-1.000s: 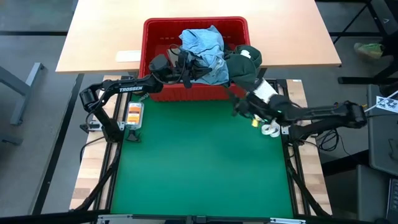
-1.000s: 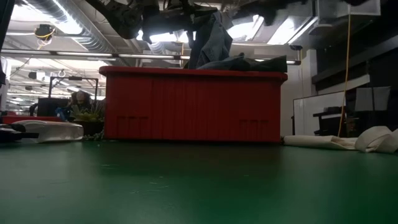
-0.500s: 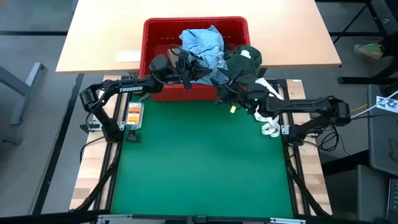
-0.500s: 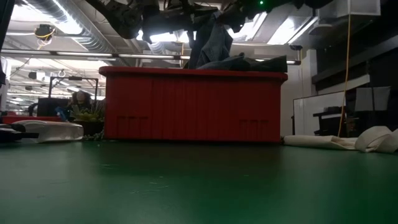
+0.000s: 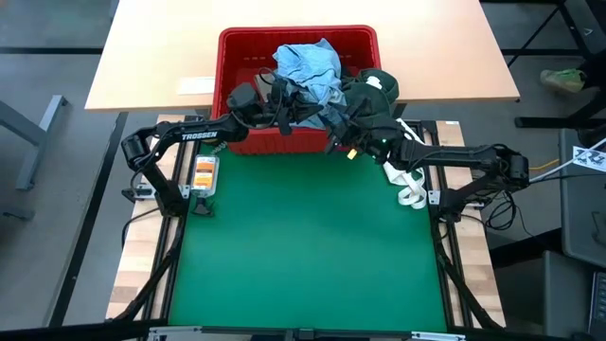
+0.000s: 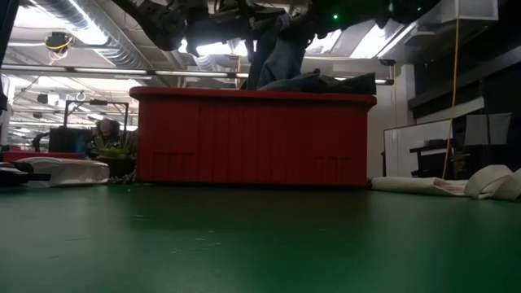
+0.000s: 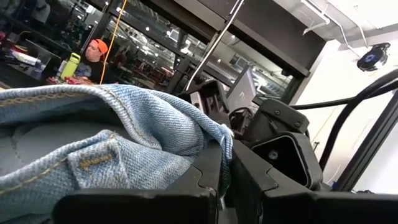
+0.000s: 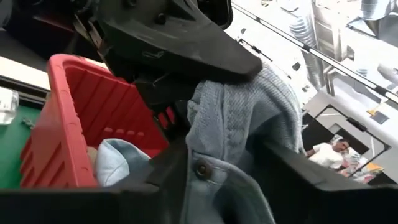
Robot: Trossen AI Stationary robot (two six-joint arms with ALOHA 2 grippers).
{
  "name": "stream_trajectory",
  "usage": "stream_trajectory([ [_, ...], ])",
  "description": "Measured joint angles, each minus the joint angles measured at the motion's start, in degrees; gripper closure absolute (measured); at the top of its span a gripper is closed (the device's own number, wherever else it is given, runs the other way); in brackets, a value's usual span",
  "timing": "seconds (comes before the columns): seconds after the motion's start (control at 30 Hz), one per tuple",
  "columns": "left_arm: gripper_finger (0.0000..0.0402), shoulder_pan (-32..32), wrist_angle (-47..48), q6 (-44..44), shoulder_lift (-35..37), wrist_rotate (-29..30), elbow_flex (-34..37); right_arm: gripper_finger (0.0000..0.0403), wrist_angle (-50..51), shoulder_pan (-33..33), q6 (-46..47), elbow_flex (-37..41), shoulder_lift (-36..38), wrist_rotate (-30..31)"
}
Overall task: Fold Laundry from Bin
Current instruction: Fold the blue pants
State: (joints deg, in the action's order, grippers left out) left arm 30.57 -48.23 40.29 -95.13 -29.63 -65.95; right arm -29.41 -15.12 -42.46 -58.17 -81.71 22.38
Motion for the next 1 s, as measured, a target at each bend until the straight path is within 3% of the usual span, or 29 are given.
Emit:
stream_trajectory([
  [0.23, 0.0384, -0.01, -0.04, -3.87, 0.04, -0.13, 0.00, 0.0378, -0.48, -0.31, -1.64, 0.00, 0.00, -0.97],
  [0.37, 0.0369, -0.01, -0.11, -6.21, 0.04, -0.49, 0.00, 0.0368, -0.56, -0.32, -3.36, 0.00, 0.19, -0.94],
  [0.5, 0.0338, 0.95, -1.74, -7.89, 0.04, -4.81, 0.00, 0.0358, -0.31, -0.32, -2.96, 0.04, 1.93, 0.10],
  [0.77, 0.0293, 4.30, -6.80, -7.39, 0.07, -25.18, 0.01, 0.0377, -0.35, -0.36, -4.28, 0.04, 6.22, 0.52],
  [1.0, 0.0293, 7.10, -7.05, -0.08, 0.07, -34.91, 0.02, 0.0369, -0.37, -0.32, -4.28, 0.04, 9.77, 0.28],
])
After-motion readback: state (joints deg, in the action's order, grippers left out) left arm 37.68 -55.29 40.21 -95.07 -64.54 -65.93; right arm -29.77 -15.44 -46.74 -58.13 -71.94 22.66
